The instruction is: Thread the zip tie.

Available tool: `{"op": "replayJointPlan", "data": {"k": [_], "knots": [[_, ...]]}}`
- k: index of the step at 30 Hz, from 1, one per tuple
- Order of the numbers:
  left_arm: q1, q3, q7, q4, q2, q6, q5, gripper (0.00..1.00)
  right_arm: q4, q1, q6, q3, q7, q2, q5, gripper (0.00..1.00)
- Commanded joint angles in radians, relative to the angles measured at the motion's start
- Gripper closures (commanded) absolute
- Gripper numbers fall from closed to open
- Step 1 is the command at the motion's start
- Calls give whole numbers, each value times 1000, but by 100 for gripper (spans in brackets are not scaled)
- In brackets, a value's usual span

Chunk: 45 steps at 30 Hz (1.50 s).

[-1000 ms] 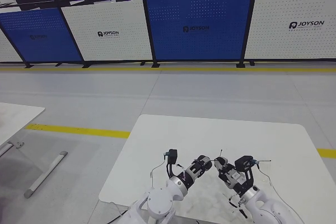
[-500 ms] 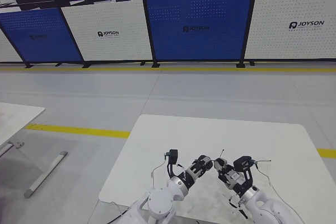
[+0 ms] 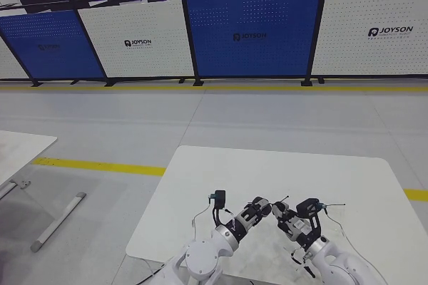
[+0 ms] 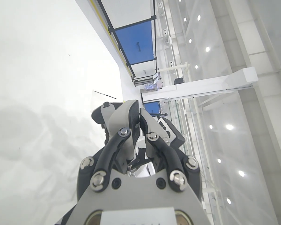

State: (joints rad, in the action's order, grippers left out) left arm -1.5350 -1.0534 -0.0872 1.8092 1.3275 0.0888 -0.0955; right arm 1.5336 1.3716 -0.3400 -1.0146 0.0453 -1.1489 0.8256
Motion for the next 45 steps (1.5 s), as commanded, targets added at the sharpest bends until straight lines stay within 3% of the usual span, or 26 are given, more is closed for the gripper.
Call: {"op": "replayJointPlan", "data": {"k": [1, 18, 39, 40, 41, 42, 45], "knots": [[-3, -2, 1, 3, -1, -5, -5, 100, -1, 1, 0, 0, 0, 0, 0, 100], [-47, -29, -18, 59, -13, -52, -37, 100, -27, -4, 0, 2, -12, 3, -15, 100], [-74, -50, -41, 89, -27, -75, -47, 100, -48, -20, 0, 13, -15, 2, -25, 100], [-72, -50, -33, 85, -27, -72, -47, 100, -44, -20, 0, 15, -16, 2, -25, 90], [-67, -49, -20, 81, -26, -68, -48, 100, -41, -20, 0, 18, -18, 3, -27, 31], [-63, -48, -8, 77, -25, -65, -49, 100, -38, -19, 0, 18, -24, 4, -29, 0], [-49, -44, 23, 64, -22, -55, -64, 100, -29, -8, 0, 5, -57, 8, -44, 0]]}}
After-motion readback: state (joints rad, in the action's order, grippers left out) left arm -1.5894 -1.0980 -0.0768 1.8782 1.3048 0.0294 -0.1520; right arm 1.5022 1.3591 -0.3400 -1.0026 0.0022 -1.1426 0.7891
